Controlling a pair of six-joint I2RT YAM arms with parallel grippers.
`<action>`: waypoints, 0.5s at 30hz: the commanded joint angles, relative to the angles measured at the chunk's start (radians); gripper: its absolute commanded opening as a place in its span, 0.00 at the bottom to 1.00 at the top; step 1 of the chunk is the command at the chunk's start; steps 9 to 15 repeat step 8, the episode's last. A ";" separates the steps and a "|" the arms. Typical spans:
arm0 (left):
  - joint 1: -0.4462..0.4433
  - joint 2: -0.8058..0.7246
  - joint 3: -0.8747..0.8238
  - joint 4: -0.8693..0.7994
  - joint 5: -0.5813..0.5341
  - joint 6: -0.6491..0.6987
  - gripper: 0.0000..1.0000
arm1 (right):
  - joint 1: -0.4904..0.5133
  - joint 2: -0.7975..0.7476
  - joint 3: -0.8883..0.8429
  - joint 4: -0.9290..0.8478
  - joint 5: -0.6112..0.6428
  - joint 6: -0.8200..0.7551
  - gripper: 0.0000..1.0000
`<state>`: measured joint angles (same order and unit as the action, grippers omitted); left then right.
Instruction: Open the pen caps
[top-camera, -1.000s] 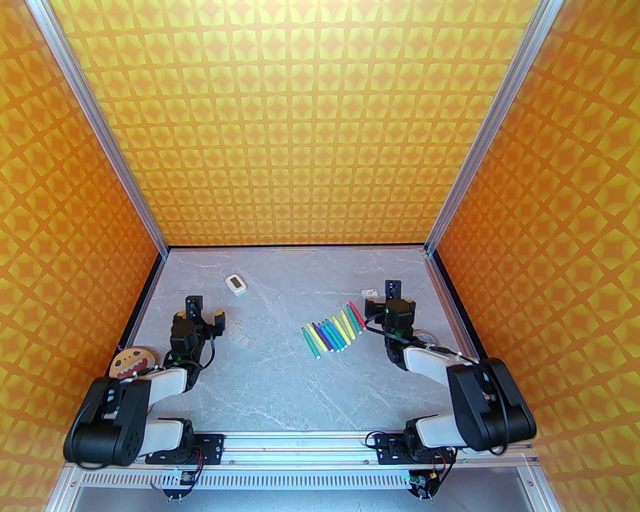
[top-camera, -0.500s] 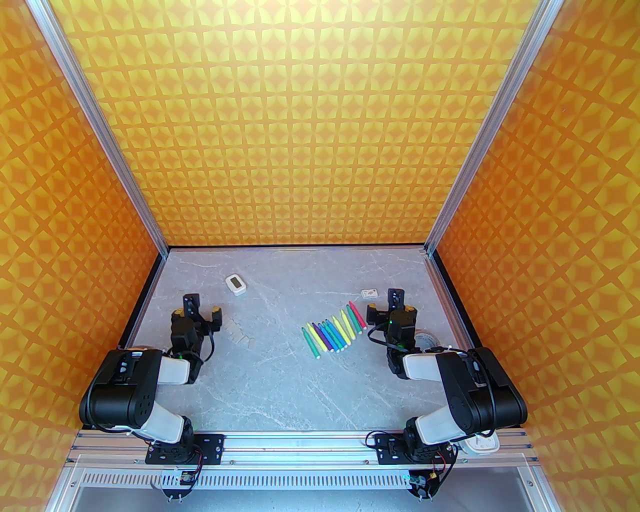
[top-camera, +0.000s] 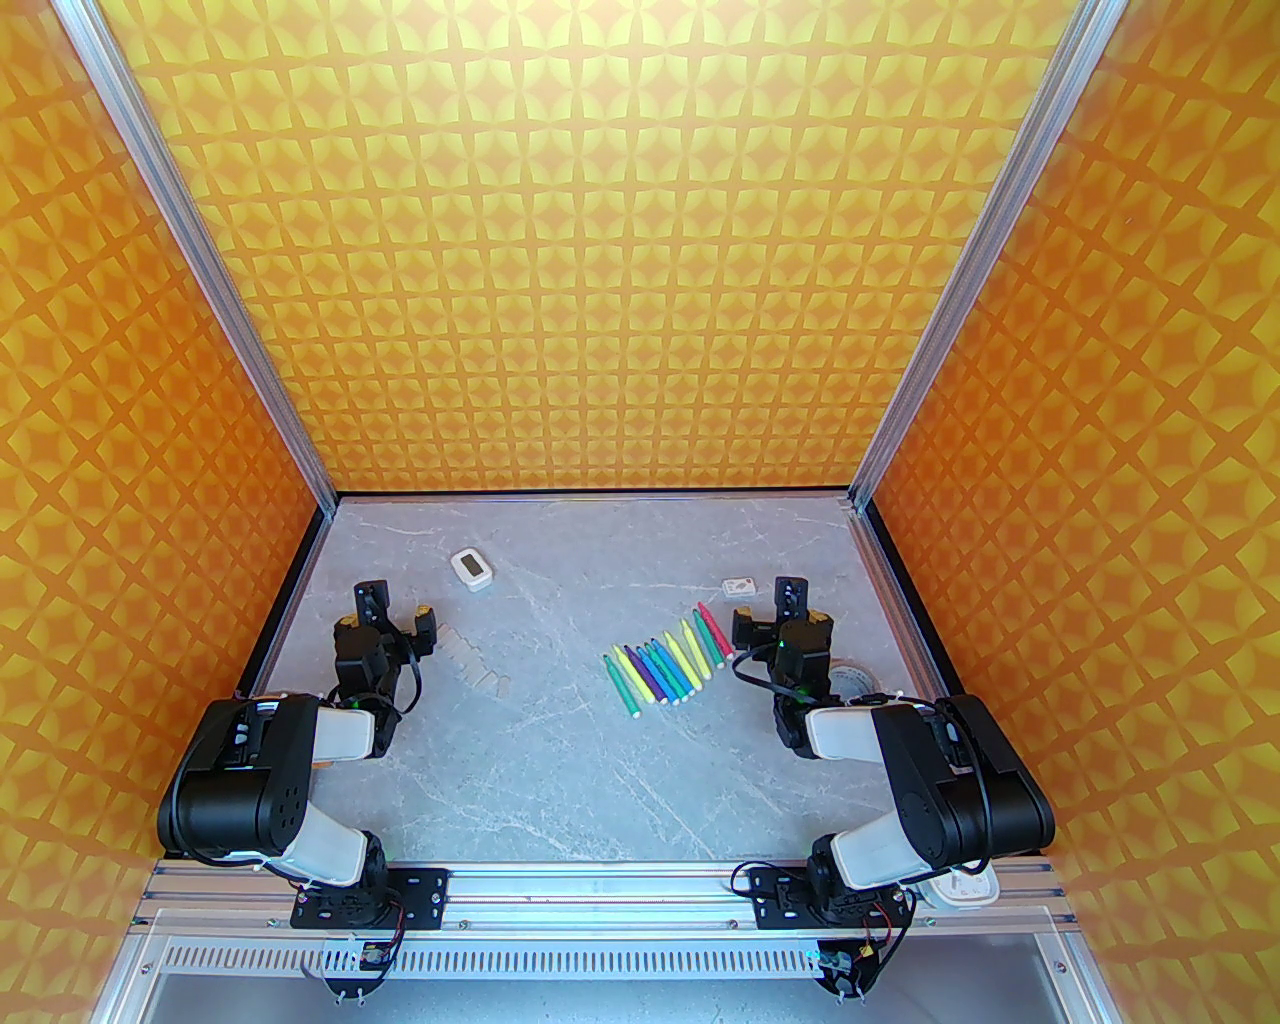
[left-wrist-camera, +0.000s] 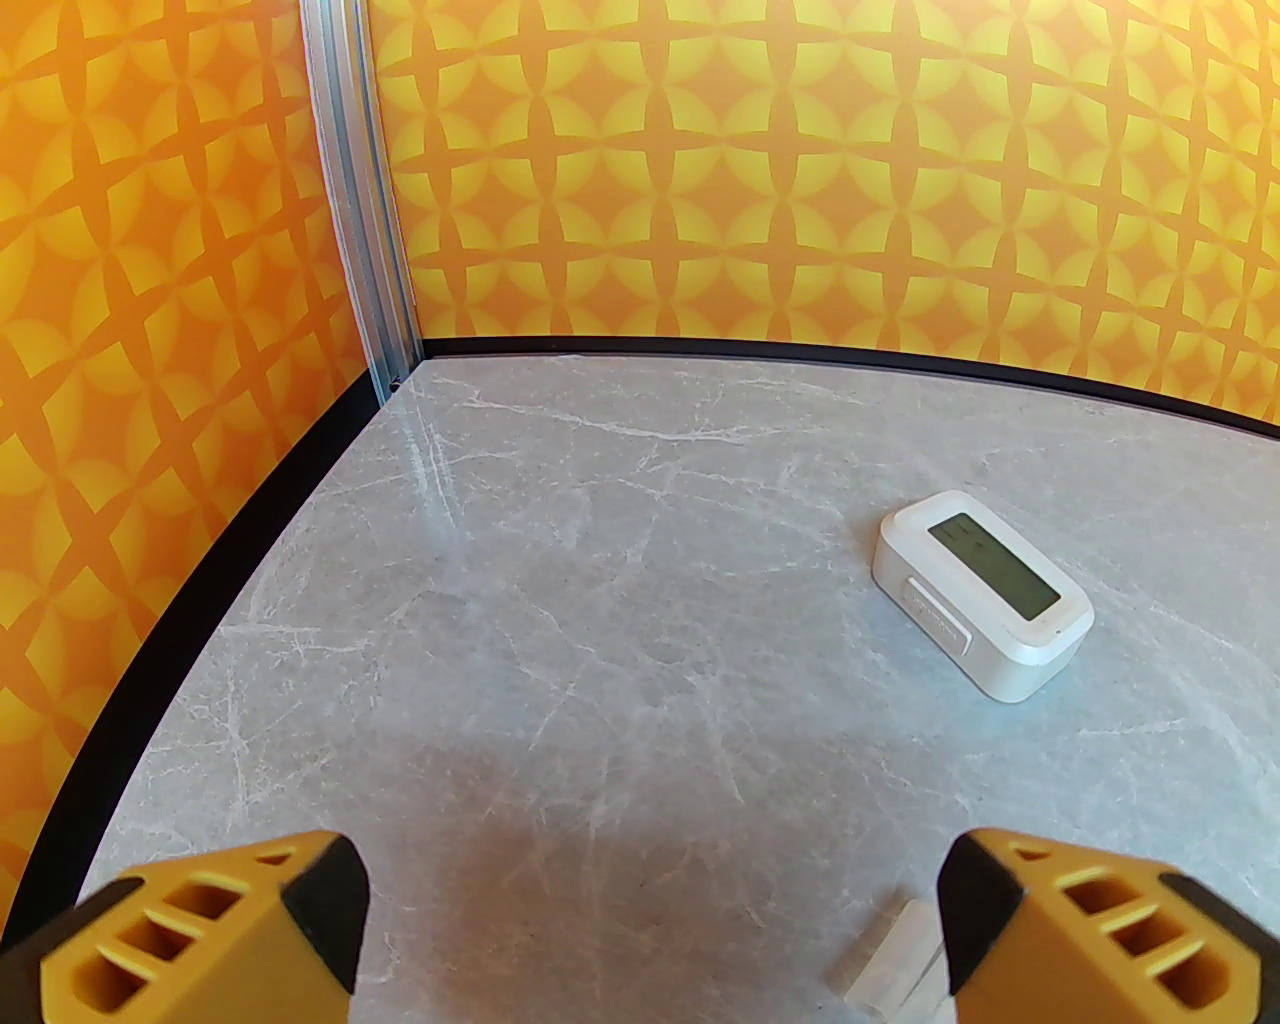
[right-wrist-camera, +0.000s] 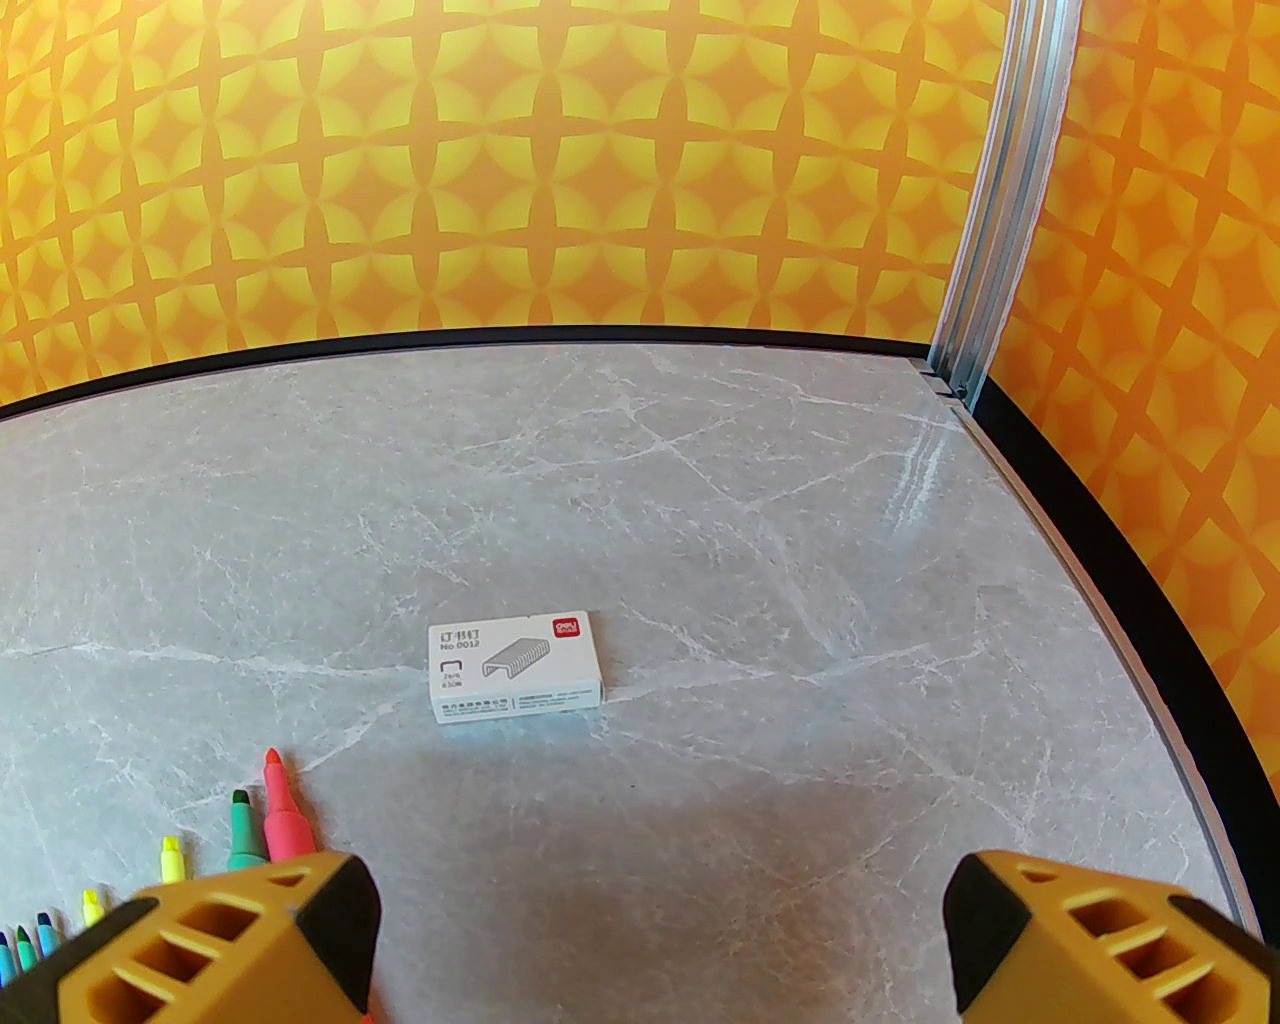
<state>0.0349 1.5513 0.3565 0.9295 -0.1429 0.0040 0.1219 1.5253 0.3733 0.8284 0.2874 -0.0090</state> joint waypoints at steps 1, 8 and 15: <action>0.005 -0.001 0.013 -0.015 0.018 -0.012 0.99 | -0.004 -0.007 0.007 0.031 -0.017 -0.005 0.98; 0.006 -0.002 0.014 -0.015 0.018 -0.010 0.99 | -0.003 -0.005 0.010 0.026 -0.021 -0.004 0.99; 0.006 -0.002 0.014 -0.015 0.018 -0.010 0.99 | -0.003 -0.005 0.010 0.026 -0.021 -0.004 0.99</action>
